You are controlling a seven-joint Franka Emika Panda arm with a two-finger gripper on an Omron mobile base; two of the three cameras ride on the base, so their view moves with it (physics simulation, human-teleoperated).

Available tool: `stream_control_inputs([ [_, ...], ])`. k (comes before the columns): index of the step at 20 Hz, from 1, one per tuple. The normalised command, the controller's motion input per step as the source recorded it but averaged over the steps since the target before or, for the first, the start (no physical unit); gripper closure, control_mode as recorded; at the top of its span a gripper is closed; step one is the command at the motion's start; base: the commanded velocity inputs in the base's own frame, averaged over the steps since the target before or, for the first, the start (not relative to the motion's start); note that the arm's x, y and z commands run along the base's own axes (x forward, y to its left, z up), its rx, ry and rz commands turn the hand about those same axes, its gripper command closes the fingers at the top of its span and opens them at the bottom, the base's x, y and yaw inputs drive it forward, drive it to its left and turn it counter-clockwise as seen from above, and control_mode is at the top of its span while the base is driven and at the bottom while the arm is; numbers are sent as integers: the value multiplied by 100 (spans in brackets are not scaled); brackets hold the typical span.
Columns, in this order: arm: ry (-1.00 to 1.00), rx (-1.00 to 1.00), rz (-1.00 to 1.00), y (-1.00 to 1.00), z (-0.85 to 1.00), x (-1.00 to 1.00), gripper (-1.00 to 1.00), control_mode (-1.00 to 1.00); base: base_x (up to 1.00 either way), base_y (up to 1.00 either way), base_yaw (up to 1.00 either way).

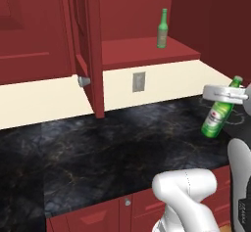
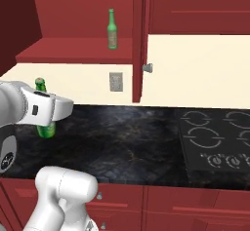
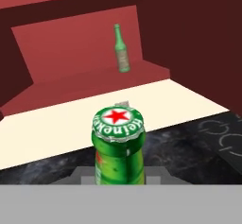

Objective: Sort all alcoholic drinks to one cabinet, and non-alcoholic drinks to the other.

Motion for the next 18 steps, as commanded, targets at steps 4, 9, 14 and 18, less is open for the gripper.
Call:
stream_control_inputs([
  [4,9,-2,0,25,8,6,100,-100,0,0,0],
  [9,3,-2,0,16,4,7,100,-100,0,0,0],
  [14,0,-1,0,8,1,6,100,-100,0,0,0],
  [18,0,-2,3,1,0,11,100,-100,0,0,0],
])
